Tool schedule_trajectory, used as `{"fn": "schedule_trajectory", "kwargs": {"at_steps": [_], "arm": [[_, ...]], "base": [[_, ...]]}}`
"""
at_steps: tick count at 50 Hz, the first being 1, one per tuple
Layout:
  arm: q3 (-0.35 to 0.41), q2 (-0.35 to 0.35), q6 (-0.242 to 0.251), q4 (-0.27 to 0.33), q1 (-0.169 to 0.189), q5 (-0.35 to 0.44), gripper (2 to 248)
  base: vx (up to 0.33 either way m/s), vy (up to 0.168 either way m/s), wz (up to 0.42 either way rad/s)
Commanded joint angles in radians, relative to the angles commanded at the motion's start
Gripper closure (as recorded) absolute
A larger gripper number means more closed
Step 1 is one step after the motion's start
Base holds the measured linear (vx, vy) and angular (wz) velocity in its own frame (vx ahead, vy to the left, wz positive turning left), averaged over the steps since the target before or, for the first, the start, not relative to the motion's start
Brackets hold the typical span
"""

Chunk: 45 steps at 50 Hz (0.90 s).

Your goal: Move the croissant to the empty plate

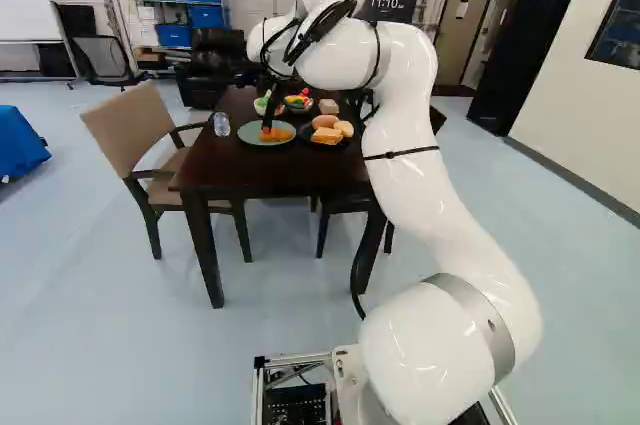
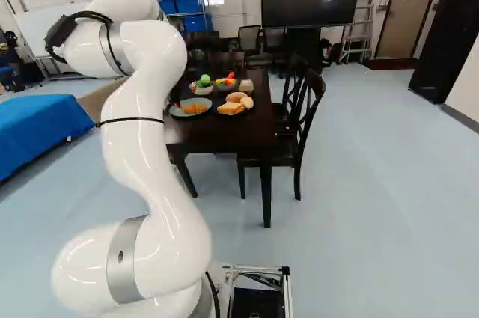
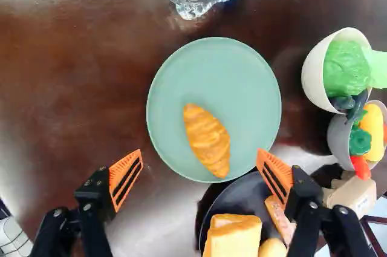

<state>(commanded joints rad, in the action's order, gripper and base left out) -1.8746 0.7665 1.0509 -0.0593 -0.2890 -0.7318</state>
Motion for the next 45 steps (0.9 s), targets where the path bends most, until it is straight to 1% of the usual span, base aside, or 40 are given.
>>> {"fn": "schedule_trajectory", "kwargs": {"at_steps": [10,18,27,45], "arm": [[0.069,-0.066,0.000,0.000,-0.005,0.000,3],[0.122,-0.118,0.000,0.000,0.000,0.000,3],[0.177,-0.175,0.000,0.000,0.012,0.000,3],[0.270,-0.242,0.000,0.000,0.049,0.000,3]], "base": [[0.000,0.000,0.000],[0.000,0.000,0.000],[0.000,0.000,0.000],[0.000,0.000,0.000]]}}
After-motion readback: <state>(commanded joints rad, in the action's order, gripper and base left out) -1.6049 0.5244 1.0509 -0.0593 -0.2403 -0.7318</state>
